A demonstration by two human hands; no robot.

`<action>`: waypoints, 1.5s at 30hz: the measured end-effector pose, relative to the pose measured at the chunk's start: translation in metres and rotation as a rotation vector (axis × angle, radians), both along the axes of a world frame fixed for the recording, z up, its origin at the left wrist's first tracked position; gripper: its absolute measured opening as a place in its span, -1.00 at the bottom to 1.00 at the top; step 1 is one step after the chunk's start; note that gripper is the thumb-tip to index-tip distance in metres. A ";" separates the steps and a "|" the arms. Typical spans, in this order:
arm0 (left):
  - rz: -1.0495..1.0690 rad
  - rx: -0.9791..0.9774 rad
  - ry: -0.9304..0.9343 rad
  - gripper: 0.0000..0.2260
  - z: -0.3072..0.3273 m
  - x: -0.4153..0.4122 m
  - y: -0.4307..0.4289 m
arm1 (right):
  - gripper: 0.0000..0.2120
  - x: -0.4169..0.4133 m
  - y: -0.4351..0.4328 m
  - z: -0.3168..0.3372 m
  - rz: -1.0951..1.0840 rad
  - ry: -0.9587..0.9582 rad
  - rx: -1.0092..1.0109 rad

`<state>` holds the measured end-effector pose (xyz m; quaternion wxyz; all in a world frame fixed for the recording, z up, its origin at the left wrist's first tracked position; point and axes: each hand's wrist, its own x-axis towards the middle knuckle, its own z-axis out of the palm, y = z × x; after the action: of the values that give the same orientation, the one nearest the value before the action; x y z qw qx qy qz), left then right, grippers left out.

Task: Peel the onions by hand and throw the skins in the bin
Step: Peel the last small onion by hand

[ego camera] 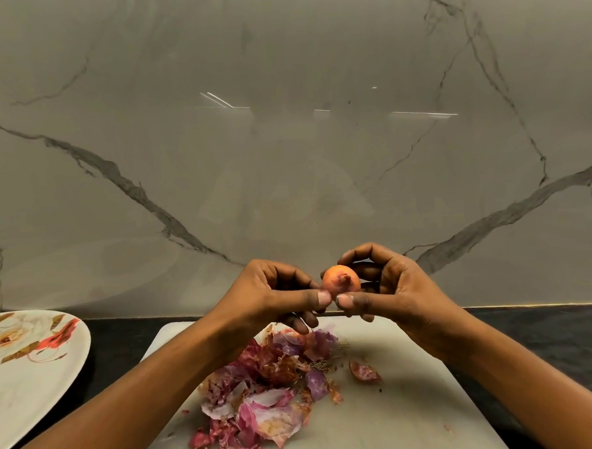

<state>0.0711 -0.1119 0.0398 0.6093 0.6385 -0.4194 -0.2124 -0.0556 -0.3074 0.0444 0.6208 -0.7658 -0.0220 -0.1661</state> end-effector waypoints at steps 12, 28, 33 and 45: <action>0.030 -0.053 0.130 -0.72 0.002 -0.004 0.000 | -0.54 0.001 -0.002 -0.003 0.105 -0.057 0.087; 0.005 -0.203 0.226 -0.83 0.004 -0.005 0.002 | -0.55 -0.001 -0.002 0.000 0.138 -0.066 0.190; 0.069 -0.136 0.159 -0.77 0.004 -0.002 0.002 | -0.63 0.000 -0.003 0.001 0.069 -0.085 0.173; 0.019 -0.018 0.168 -0.57 0.000 -0.005 -0.002 | -0.52 0.001 0.002 -0.004 0.061 -0.044 0.065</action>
<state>0.0660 -0.1141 0.0402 0.6500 0.6169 -0.3625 -0.2559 -0.0550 -0.3050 0.0408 0.6496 -0.7403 -0.0537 -0.1646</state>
